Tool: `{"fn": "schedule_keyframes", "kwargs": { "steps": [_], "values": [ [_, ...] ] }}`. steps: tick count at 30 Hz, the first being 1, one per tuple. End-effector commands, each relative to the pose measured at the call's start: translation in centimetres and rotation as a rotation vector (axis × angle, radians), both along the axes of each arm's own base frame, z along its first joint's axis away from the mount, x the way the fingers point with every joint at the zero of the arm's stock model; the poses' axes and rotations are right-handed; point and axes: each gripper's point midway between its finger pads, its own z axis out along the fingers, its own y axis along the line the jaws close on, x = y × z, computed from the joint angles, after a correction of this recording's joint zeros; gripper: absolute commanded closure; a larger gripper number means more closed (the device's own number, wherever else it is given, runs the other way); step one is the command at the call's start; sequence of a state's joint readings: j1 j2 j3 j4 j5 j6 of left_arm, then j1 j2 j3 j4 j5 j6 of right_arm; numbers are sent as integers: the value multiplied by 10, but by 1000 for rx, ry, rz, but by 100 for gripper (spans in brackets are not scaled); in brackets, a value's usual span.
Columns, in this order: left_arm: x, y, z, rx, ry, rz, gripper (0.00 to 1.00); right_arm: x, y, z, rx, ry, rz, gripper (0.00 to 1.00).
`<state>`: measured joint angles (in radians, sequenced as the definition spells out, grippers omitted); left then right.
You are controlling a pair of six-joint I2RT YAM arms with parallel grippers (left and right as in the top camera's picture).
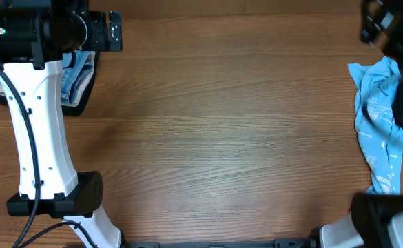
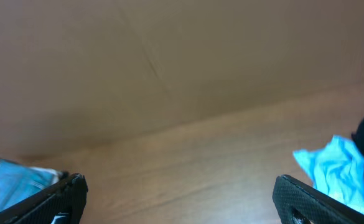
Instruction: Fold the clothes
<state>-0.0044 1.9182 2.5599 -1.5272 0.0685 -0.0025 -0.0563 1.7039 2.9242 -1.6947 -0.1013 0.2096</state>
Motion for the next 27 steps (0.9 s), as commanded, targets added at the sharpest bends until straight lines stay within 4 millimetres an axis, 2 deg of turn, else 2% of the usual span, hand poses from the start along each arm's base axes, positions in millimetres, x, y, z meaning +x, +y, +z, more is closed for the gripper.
{"fn": "schedule_keyframes", "kwargs": {
  "steps": [1, 6, 11, 15, 19, 21, 24, 27],
  "values": [
    [2, 0, 1, -20, -4, 13, 0, -39, 4, 26, -2, -98, 8, 0],
    [2, 0, 1, -21, -4, 13, 0, -72, 5, 43, -7, -173, 8, 0],
    [2, 0, 1, -20, -4, 13, 0, -79, 1, 46, -20, -187, -18, 0],
    [2, 0, 1, -21, -4, 13, 0, -92, -3, 49, -29, -201, -45, 0],
    [2, 0, 1, -21, -4, 13, 0, -84, -1, 56, -25, -275, -34, 0],
    [2, 0, 1, -21, -4, 13, 0, -78, -1, 53, -26, -319, -31, 0],
    [2, 0, 1, -20, -4, 13, 0, -67, -2, 18, -55, -351, -25, 0],
    [2, 0, 1, -20, -4, 13, 0, -55, -2, -46, -53, -327, -25, 0]
  ]
}}
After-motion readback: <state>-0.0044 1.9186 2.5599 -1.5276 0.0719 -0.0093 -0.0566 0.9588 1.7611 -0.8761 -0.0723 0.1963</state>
